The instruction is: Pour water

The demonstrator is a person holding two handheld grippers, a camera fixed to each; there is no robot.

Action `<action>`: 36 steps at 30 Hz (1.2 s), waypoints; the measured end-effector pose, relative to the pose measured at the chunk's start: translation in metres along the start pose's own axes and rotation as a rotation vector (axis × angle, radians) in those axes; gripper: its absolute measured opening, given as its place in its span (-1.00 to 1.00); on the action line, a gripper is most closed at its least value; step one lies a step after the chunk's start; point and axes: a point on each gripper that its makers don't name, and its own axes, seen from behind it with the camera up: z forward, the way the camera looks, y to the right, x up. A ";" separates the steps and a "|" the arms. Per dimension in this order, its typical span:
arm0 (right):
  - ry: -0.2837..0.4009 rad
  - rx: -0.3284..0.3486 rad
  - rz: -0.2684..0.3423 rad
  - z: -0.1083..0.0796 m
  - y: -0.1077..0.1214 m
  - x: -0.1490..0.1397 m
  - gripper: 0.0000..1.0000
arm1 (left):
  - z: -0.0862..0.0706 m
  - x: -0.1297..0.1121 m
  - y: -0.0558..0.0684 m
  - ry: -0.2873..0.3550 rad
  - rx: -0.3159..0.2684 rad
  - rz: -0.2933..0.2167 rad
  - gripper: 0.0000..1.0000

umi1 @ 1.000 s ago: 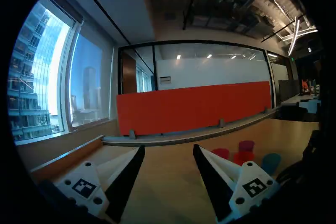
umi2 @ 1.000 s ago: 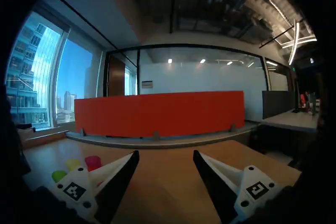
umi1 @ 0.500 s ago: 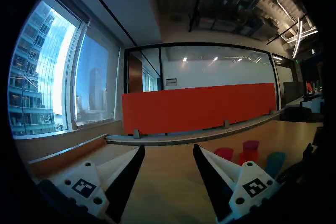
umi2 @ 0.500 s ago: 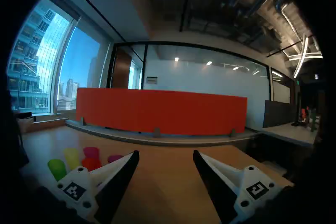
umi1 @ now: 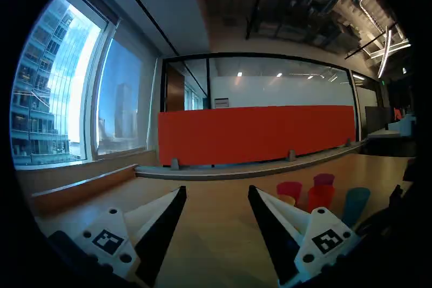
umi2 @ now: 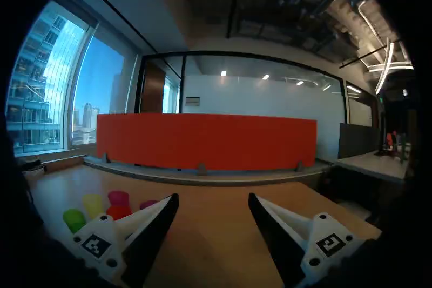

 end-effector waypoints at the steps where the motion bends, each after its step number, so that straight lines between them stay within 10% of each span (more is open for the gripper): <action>1: 0.000 0.001 -0.001 0.000 -0.001 0.000 0.99 | 0.000 -0.002 0.000 -0.001 -0.001 -0.001 0.69; 36: -0.023 0.004 -0.021 -0.002 -0.008 -0.005 0.99 | 0.011 -0.036 -0.005 -0.064 -0.014 -0.041 0.69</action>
